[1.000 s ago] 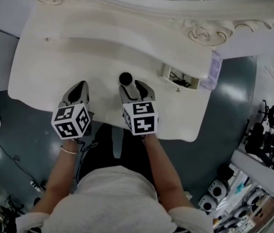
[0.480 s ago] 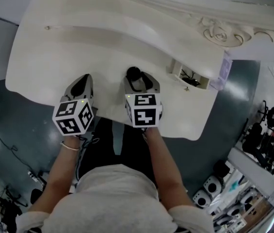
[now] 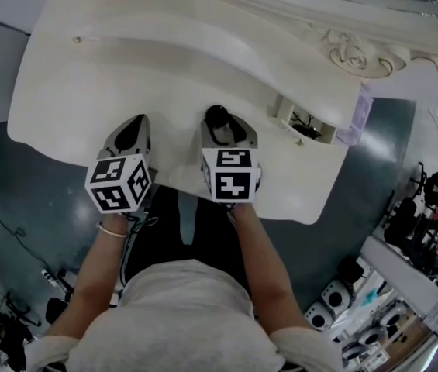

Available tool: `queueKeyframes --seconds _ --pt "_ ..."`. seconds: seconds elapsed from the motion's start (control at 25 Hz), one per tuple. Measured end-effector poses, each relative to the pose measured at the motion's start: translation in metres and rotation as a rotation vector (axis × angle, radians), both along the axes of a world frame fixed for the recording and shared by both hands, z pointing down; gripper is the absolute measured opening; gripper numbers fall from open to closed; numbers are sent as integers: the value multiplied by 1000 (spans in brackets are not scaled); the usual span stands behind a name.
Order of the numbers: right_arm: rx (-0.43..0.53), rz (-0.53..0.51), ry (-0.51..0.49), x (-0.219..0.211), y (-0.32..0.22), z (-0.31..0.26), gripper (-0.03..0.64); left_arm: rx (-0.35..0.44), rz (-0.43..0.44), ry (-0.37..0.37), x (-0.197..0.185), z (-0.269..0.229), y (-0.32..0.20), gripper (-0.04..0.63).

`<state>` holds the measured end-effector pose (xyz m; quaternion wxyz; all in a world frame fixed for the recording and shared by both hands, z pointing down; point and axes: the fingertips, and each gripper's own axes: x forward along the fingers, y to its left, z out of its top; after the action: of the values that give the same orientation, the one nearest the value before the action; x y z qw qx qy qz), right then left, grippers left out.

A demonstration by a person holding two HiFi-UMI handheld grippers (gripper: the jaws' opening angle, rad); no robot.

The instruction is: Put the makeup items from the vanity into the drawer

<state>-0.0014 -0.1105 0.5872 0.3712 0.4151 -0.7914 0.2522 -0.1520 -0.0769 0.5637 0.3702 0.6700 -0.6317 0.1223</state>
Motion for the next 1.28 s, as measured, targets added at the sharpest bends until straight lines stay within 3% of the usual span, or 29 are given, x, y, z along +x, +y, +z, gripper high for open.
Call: queueKeyframes --seconds 0.2,0.52,0.88,1.28 --pt "32 13 -23 8 -2 -11 215 4 26 -2 11 -4 -3 3" --pt "46 62 -50 40 7 -39 215 49 141 -5 58 -22 -23 3" --pt "93 181 -59 98 5 -74 215 108 317 -4 134 -52 -38 3" --pt "135 298 -42 167 4 -104 215 162 395 -5 183 -81 -53 3"
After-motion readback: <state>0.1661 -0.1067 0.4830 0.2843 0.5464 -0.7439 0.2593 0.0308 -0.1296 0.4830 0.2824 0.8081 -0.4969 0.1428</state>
